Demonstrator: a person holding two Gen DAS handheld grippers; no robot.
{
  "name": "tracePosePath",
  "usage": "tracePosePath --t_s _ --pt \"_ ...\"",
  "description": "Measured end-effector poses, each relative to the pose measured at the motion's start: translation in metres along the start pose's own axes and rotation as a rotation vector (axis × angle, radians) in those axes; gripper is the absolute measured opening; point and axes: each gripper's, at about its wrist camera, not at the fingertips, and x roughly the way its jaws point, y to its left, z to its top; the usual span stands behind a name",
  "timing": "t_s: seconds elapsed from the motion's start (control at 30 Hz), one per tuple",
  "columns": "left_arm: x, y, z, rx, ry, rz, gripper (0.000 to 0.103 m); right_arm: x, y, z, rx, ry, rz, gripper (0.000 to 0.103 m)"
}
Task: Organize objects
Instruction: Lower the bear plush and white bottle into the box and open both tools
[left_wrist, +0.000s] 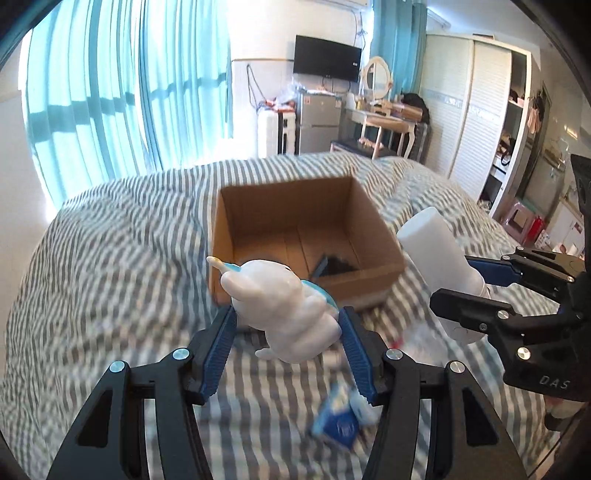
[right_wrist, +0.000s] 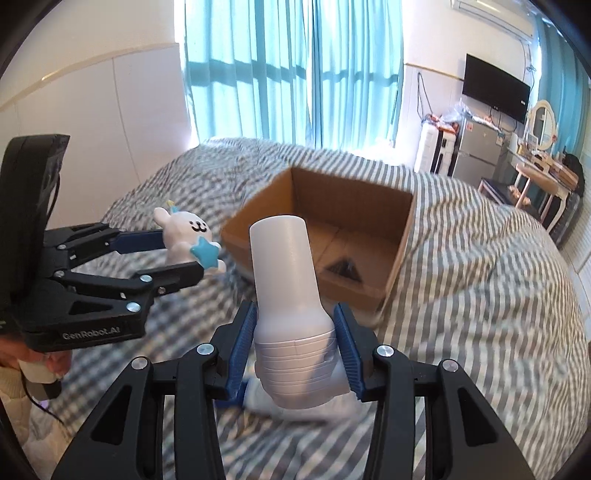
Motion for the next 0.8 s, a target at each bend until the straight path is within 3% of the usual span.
tracePosePath --t_s 0.17,0.4,0.6,0.7,0.73,0.77,0.8 --pt "0.029 0.007 0.039 0.033 -0.04 0.038 0.059 0.021 -0.018 0.04 0.004 -0.022 0.002 0.043" --pt "0.087 0.016 0.079 0.047 -0.021 0.012 0.059 0.077 -0.052 0.088 0.005 0.008 -0.013 0.043" --pt "0.145 0.019 0.087 0.093 0.05 0.061 0.059 0.131 -0.076 0.103 0.001 0.06 -0.023 0.043" --pt "0.164 0.016 0.081 0.132 0.079 0.047 0.058 0.153 -0.083 0.1 -0.005 0.092 -0.007 0.043" --pt "0.169 0.015 0.079 0.141 0.089 0.044 0.054 0.159 -0.084 0.099 -0.006 0.102 -0.003 0.043" --pt "0.174 0.015 0.077 0.152 0.098 0.042 0.041 0.166 -0.085 0.098 -0.009 0.112 -0.003 0.043" --pt "0.179 0.016 0.076 0.165 0.107 0.043 0.037 0.17 -0.087 0.095 -0.011 0.116 -0.005 0.043"
